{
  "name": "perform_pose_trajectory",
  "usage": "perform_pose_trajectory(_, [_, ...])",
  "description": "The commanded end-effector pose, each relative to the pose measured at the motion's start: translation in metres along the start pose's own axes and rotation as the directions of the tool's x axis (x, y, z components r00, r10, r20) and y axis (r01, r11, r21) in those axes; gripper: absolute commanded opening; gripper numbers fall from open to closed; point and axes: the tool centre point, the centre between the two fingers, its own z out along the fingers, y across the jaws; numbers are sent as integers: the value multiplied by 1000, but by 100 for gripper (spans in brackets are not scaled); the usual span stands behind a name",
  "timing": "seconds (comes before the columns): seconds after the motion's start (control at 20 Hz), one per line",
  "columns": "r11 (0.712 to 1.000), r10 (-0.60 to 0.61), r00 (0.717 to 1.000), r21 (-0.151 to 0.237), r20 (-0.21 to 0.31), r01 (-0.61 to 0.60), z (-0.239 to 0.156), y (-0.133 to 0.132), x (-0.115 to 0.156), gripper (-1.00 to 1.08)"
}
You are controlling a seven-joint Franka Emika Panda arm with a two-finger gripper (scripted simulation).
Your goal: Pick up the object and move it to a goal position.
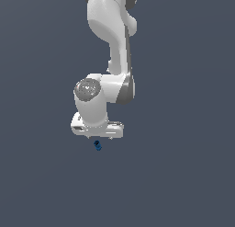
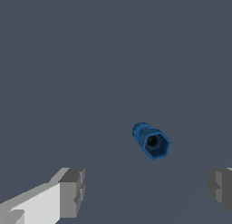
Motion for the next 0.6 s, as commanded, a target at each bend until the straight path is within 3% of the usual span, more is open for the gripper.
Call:
perform_pose_trajectory(0.0, [1000, 6, 1000, -1, 1, -6, 8, 9, 5, 100])
perform_pose_trajectory(0.55, [1000, 13, 1000, -2, 3, -13, 21, 19, 9, 100])
